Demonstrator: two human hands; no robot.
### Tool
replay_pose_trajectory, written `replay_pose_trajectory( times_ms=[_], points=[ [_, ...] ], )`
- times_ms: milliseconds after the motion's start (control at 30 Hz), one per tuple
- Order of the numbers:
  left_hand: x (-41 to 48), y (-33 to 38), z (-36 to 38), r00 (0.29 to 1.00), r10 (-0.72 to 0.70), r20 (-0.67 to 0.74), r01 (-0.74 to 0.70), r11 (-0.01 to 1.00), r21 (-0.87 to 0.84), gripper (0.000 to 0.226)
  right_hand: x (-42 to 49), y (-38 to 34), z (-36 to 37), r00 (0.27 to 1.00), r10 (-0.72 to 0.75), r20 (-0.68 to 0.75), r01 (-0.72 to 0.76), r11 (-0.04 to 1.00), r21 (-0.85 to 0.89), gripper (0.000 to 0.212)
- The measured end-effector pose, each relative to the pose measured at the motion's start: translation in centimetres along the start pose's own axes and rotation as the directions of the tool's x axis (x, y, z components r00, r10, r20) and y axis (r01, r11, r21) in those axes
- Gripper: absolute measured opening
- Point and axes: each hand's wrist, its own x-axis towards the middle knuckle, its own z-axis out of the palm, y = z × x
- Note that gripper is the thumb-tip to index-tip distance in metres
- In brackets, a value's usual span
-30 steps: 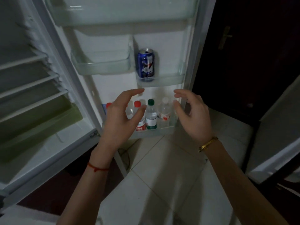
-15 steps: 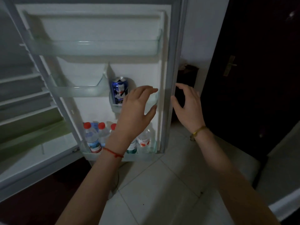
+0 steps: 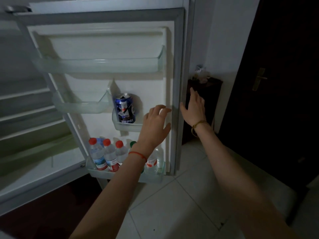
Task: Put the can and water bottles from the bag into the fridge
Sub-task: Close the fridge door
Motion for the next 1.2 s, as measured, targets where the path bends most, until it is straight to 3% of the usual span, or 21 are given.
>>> replay_pose_trajectory(
  times_ms=[300,467,700,1200],
  points=[
    [-0.2,-0.2,1.6,0.996,-0.055,0.071,0.057,0.998,-0.016,0.049,1.4,0.0,1.4,0.990,0.085,0.116,-0.119,0.937,0.328,0.065],
    [-0.8,-0.1,1.5,0.997,-0.053,0.056,0.054,0.998,-0.022,0.050,0.9,0.0,1.4,0.989,0.090,0.115,-0.129,0.909,0.397,0.065],
    [-3.2,0.7,0.5,0.998,-0.010,-0.067,0.008,1.000,-0.022,0.047,-2.4,-0.8,0.8,0.995,0.069,0.075,-0.094,0.909,0.406,0.065],
    [-11.7,2.6,-3.7,0.951,0.034,-0.309,-0.036,0.999,-0.001,0.039,-15.0,-4.5,-0.4,0.986,-0.064,-0.155,0.119,0.919,0.377,0.060]
  ],
)
